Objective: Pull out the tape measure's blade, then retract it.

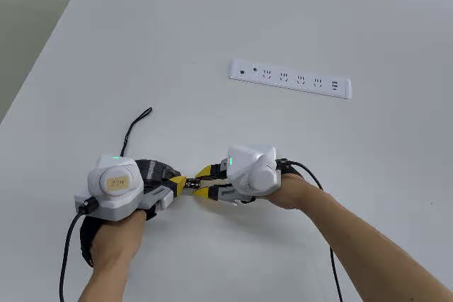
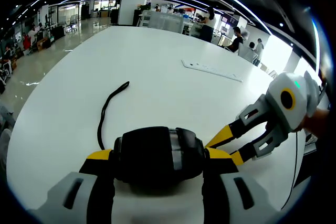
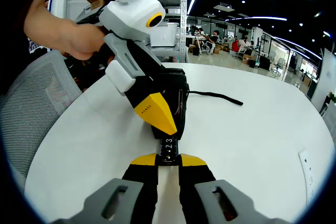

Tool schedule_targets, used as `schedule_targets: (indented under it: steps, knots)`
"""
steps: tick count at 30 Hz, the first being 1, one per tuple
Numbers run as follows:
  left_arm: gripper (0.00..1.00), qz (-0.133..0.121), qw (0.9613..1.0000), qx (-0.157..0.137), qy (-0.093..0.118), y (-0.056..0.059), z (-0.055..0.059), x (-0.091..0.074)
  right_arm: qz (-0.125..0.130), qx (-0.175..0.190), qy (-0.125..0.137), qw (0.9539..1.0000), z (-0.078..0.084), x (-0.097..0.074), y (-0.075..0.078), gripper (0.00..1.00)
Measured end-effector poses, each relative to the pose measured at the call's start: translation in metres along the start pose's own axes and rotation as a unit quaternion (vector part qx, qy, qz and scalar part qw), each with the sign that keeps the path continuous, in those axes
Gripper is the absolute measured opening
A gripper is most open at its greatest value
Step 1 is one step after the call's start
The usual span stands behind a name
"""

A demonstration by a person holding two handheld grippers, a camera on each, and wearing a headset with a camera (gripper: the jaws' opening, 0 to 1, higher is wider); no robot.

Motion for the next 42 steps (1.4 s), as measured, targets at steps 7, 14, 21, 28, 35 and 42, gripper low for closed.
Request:
schedule_targets:
  steps: [7,14,21,28,35,42]
  knots:
    - [0.65,0.000,1.0000,-0.002,-0.001,0.000,0.000,0.001,-0.001,-0.001,0.001,1.0000,-0.002,0.003,0.001,0.14]
    - [0.65,0.001,1.0000,-0.002,-0.001,-0.001,0.000,0.001,-0.001,-0.001,0.002,1.0000,-0.002,0.006,0.001,0.14]
    - [0.65,0.001,1.0000,-0.002,-0.002,-0.001,-0.001,0.000,0.000,-0.001,0.002,1.0000,-0.005,0.008,0.002,0.14]
    - [0.65,0.000,1.0000,-0.001,-0.002,-0.001,-0.001,0.000,0.001,-0.004,0.000,1.0000,-0.006,0.012,0.002,0.14]
    - [0.65,0.001,1.0000,-0.002,-0.003,-0.001,-0.001,0.000,0.004,-0.004,0.000,1.0000,-0.008,0.014,0.002,0.14]
    - [0.65,0.001,1.0000,0.000,-0.005,-0.001,-0.001,0.000,0.006,-0.003,0.000,1.0000,-0.009,0.018,0.001,0.13]
Point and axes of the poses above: the centre of the closed fingertips' face, and the gripper's own axes: x roughly forward along the fingers, y roughly to its right, z roughly out of its underside, the point moved 8 cm from there along -x, roughly backward along the fingers, and after that the axes turned 11 degrees about -x, right-handed, at the moved point
